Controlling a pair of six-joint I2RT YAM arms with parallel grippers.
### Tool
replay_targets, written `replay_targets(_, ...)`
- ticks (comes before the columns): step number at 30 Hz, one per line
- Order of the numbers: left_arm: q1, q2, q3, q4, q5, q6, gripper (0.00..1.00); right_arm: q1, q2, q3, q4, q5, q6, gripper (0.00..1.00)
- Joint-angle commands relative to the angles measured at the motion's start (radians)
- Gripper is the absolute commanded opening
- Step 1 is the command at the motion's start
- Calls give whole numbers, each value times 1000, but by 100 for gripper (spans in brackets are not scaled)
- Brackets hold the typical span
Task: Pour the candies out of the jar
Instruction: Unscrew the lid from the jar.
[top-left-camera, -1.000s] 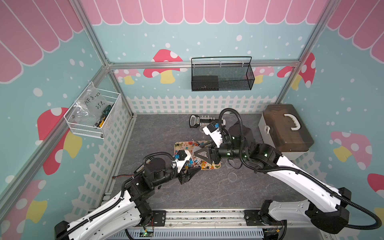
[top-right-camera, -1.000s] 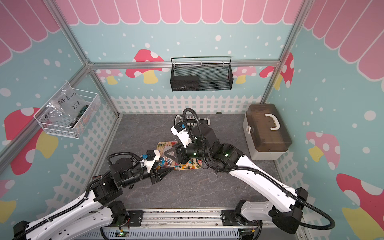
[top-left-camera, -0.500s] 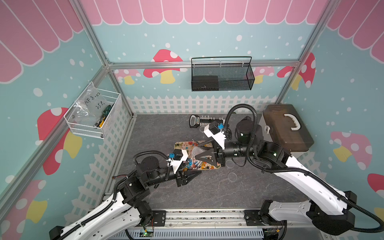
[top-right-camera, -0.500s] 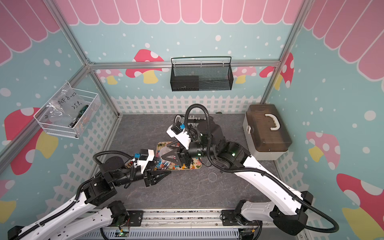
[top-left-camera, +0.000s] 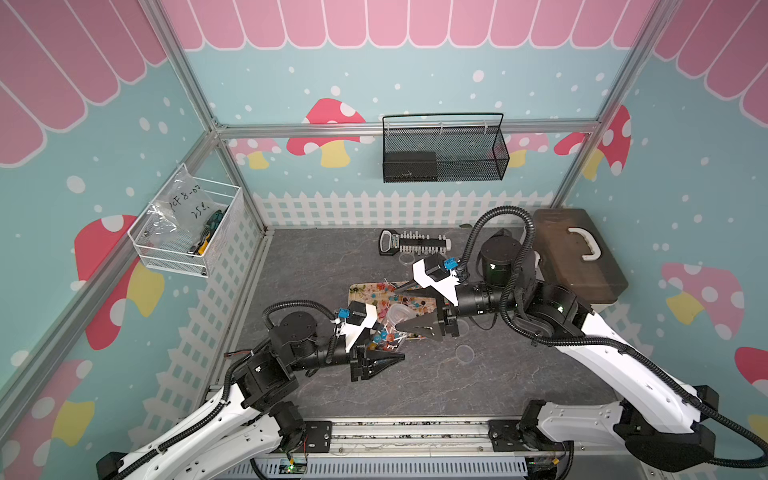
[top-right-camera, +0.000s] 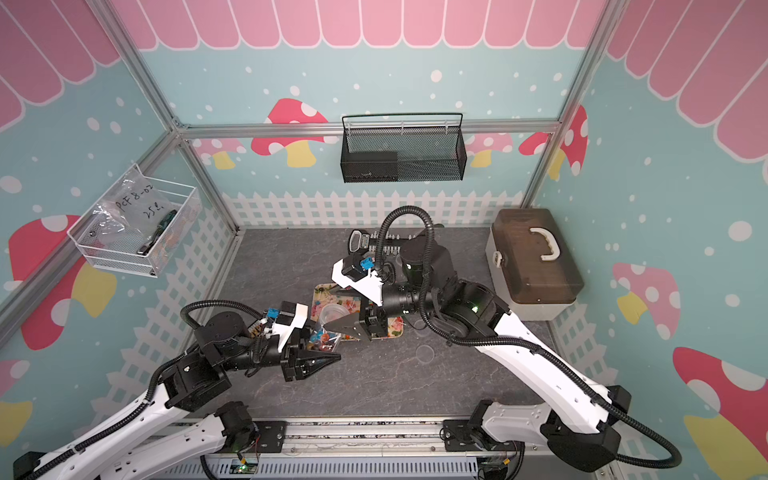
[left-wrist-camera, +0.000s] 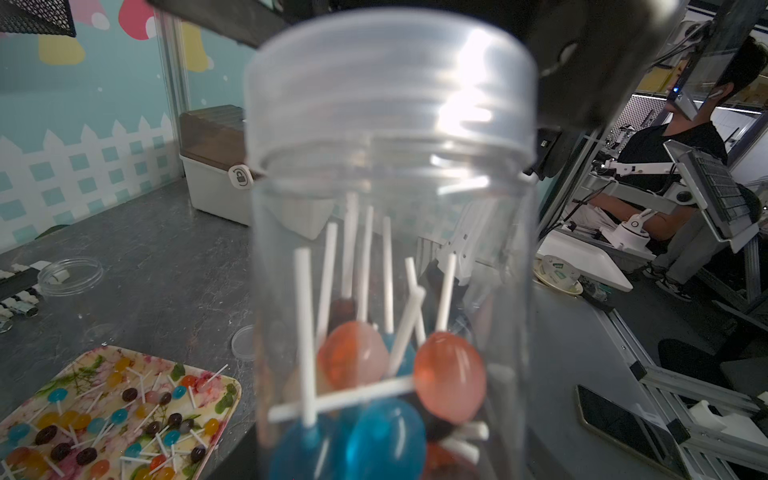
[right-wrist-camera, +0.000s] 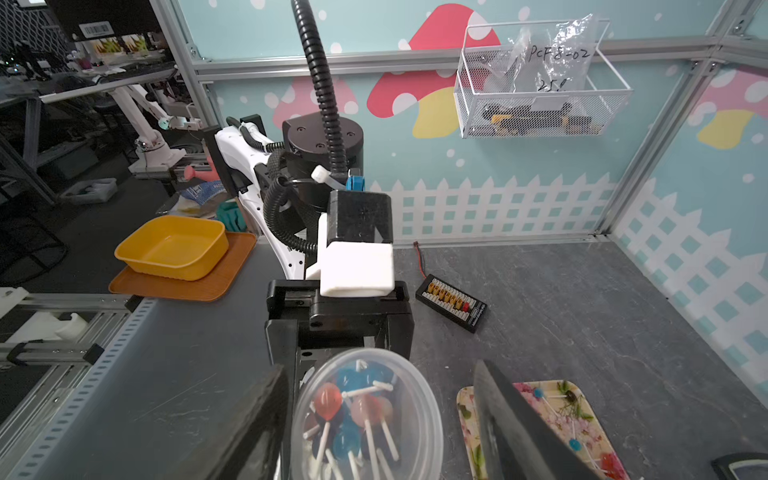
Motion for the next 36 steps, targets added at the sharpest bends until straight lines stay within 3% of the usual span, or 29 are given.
replay_targets(1, -8, -30, 80, -53, 207, -54, 44, -4, 1, 77, 22, -58, -173, 39)
replay_targets(8, -8, -39, 146, -108, 391, -147, 46, -9, -32, 109, 40, -346, -504, 40)
replay_targets(16, -10, -41, 153, -85, 394, -154, 46, -10, -20, 161, -44, -334, -565, 38)
replay_targets(18, -8, -44, 145, -67, 381, -157, 46, -10, -19, 157, -44, -332, -553, 45)
replay_targets(20, -8, -49, 133, -47, 359, -155, 46, -10, -21, 153, -42, -324, -537, 61)
replay_targets(23, -9, -57, 114, -26, 323, -149, 46, -10, -32, 143, -33, -309, -501, 72)
replay_targets(30, -9, -89, 78, 4, 186, -104, 46, -10, -77, 103, 67, -262, -314, 77)
replay_targets(36, -8, -99, 51, 24, 11, 13, 46, -7, -64, 101, 51, -76, -45, 77)
